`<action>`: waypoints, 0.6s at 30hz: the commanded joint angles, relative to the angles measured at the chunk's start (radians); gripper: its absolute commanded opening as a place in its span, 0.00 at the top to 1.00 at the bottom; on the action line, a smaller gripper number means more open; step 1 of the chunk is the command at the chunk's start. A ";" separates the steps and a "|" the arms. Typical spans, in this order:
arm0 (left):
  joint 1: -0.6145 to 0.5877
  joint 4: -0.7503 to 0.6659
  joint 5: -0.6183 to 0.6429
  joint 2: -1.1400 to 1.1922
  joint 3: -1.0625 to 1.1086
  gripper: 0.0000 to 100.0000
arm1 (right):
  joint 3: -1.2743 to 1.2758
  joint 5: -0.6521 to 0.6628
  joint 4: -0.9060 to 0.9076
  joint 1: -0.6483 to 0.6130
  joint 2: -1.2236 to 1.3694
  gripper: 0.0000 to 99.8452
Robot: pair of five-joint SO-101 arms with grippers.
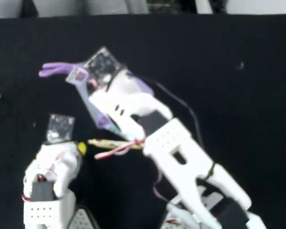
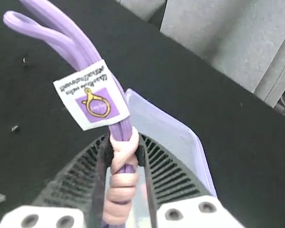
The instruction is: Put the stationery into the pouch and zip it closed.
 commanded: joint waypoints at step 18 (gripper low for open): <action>0.125 0.002 0.229 -0.006 -0.249 0.70 | -0.002 0.011 -0.199 -0.021 0.067 0.99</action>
